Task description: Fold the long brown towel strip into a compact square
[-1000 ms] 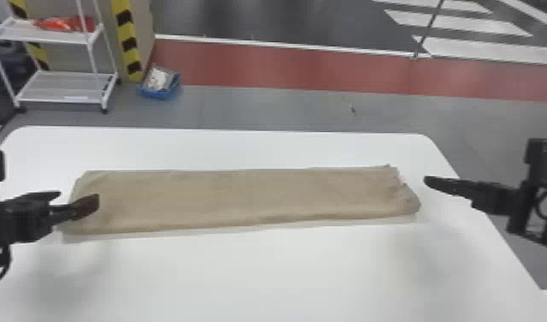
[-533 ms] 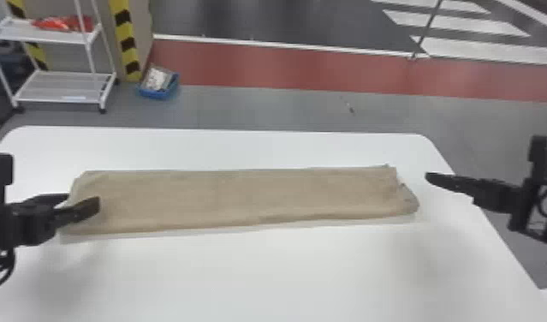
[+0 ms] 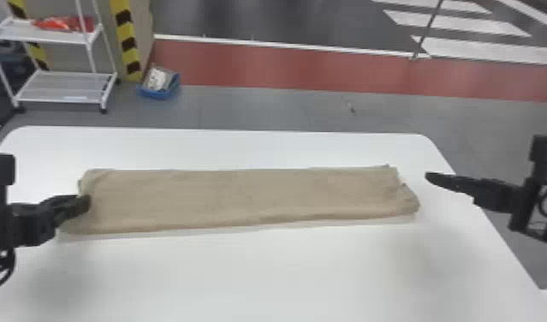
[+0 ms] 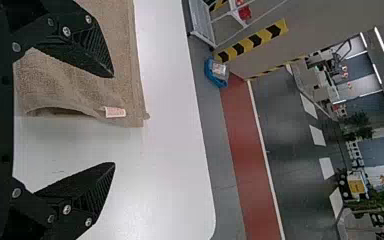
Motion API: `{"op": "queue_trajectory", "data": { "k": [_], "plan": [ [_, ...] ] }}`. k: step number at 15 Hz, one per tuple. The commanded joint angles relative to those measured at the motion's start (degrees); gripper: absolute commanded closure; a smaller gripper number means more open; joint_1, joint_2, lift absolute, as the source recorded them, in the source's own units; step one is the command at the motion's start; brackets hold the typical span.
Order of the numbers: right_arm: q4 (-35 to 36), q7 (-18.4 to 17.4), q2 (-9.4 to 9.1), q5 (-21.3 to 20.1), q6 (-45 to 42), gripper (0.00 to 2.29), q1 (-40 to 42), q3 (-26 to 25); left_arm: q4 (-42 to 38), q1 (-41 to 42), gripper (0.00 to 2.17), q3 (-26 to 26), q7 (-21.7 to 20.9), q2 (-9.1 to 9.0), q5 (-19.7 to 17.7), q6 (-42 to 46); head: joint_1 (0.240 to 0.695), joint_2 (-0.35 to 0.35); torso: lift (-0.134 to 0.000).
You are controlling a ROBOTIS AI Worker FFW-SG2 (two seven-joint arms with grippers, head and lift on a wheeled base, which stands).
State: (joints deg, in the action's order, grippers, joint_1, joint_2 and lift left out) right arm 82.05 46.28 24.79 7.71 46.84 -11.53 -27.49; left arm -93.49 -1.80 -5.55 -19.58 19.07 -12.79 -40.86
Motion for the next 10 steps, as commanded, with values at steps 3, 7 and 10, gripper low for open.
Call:
{"op": "queue_trajectory", "data": {
  "k": [3,7,10],
  "plan": [
    [0.83,0.04,-0.09,0.46,0.58,0.30,0.63,-0.11,-3.19,0.21,1.35,-0.69,-0.02,0.00,-1.36,-5.16,0.695,-0.165,-0.124],
    [2.14,0.13,-0.44,0.64,1.64,0.30,1.07,0.33,-6.70,-0.66,1.35,-0.78,0.77,-0.18,-4.53,-6.39,0.695,-0.170,-0.124],
    [6.36,1.27,-0.44,3.10,3.22,0.30,2.48,0.59,-8.37,-3.12,1.35,-1.48,1.47,-0.35,-9.54,-7.97,0.695,-0.173,-0.124]
  ]
}}
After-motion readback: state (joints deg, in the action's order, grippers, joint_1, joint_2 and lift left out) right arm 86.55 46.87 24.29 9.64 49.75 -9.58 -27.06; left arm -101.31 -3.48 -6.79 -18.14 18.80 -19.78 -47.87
